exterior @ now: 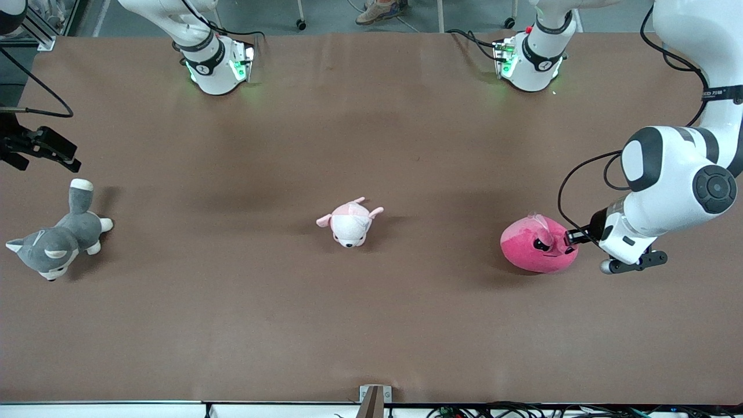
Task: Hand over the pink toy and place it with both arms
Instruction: 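Close the left gripper on the pink plush toy's ear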
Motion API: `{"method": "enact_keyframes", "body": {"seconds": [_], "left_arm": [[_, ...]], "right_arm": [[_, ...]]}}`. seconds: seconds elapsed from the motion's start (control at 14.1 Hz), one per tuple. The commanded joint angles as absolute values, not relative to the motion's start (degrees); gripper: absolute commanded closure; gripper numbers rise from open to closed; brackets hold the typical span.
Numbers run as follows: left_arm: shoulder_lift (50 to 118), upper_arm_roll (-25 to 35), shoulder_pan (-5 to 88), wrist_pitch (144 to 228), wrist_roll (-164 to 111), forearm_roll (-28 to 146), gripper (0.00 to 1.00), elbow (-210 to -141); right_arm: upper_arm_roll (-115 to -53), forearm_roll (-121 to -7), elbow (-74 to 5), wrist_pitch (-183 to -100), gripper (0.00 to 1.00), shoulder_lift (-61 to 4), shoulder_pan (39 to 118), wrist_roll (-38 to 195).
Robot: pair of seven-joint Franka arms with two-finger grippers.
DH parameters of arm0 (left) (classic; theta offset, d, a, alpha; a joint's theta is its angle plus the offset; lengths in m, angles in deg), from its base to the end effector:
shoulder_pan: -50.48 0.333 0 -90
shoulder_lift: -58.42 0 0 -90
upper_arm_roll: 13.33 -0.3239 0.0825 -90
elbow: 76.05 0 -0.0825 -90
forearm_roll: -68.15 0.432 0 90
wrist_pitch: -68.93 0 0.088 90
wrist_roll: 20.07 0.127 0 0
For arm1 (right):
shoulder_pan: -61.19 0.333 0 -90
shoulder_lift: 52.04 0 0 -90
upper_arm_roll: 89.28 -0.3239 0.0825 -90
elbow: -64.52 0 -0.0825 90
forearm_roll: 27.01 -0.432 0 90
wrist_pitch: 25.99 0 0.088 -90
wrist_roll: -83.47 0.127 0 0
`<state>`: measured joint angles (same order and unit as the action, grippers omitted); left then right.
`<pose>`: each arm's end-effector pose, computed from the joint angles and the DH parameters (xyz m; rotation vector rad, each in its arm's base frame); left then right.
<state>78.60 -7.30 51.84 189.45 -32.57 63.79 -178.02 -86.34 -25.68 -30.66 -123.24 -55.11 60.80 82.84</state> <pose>0.6810 -0.0566 0.3206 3.0321 0.2769 -0.0638 0.5976 -0.0382 0.6088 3.1142 -0.0705 0.1385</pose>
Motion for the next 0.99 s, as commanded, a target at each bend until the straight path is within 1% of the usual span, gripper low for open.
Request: {"method": "enact_keyframes", "body": {"seconds": [0.0, 0.14, 0.42, 0.64, 0.92], "left_arm": [[77.14, -6.21, 52.06, 189.51, -31.76, 62.96, 0.98, -177.91], [75.91, -5.69, 51.97, 189.25, -32.11, 62.96, 0.98, -177.82], [74.59, -2.27, 52.06, 189.07, -32.81, 62.88, 0.99, -175.9], [74.41, 1.6, 51.97, 183.91, -32.81, 62.7, 0.99, -170.81], [74.32, 6.52, 51.88, 181.87, -32.9, 58.23, 0.97, -166.15]], "right_arm": [[-86.2, -25.34, -30.05, -123.2, 0.0, -54.85, 61.1, 82.42], [-86.2, -25.34, -30.05, -123.2, 0.0, -54.85, 61.1, 82.42], [-86.2, -25.34, -30.05, -123.11, 0.0, -54.85, 61.02, 82.51], [-86.29, -25.6, -30.14, -122.76, 0.0, -54.93, 61.46, 82.94], [-86.29, -26.22, -30.23, -120.65, 0.0, -54.94, 61.54, 83.12]]}}
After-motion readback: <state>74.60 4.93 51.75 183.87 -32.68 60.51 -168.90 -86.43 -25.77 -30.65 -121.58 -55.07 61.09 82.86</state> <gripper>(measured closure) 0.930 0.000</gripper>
